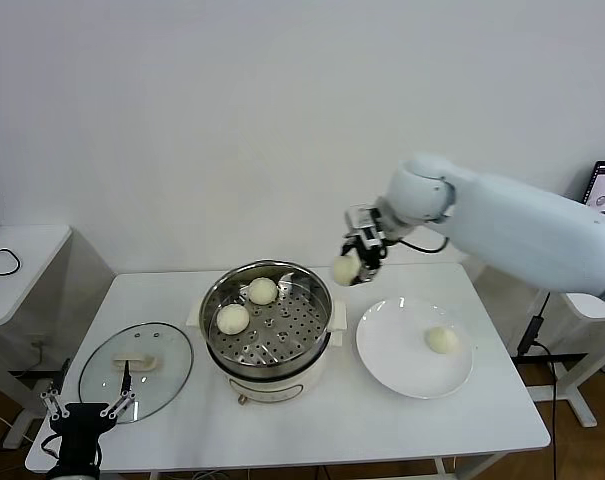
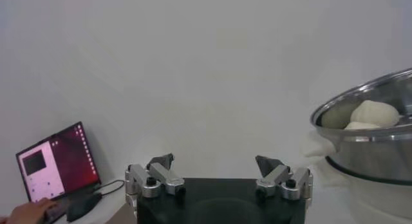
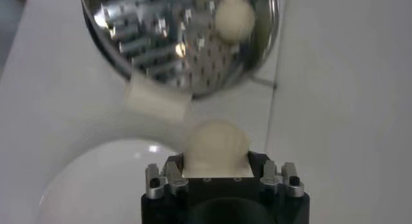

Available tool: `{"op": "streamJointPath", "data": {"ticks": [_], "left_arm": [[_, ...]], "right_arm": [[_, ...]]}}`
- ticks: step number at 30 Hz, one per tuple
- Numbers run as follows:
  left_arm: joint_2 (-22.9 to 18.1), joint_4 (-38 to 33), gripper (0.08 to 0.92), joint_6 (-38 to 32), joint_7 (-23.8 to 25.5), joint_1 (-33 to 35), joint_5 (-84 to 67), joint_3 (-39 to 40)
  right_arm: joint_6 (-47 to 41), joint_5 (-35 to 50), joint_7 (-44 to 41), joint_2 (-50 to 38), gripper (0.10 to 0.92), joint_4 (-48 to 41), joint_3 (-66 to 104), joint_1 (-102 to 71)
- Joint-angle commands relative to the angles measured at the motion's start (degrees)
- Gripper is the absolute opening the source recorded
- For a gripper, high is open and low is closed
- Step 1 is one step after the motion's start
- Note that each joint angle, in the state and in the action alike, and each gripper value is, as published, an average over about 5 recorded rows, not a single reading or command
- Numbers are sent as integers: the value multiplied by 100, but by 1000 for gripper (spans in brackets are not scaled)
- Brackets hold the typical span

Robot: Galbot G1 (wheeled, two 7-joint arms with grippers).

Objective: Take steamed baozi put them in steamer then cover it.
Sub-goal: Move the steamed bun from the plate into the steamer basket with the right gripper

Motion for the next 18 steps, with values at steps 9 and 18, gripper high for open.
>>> {"op": "streamJointPath", "data": {"ticks": [9,18], "left_arm": [[-56,-83,823,0,-9,40,-4,-206],[-97,-118,823,-16,-31,87,-14,-280]], "right_arm": [[1547,-386,519,1788,628,-280,-945,-68],[2261,-1159,373,2152,635,-478,-1038,-363]]}}
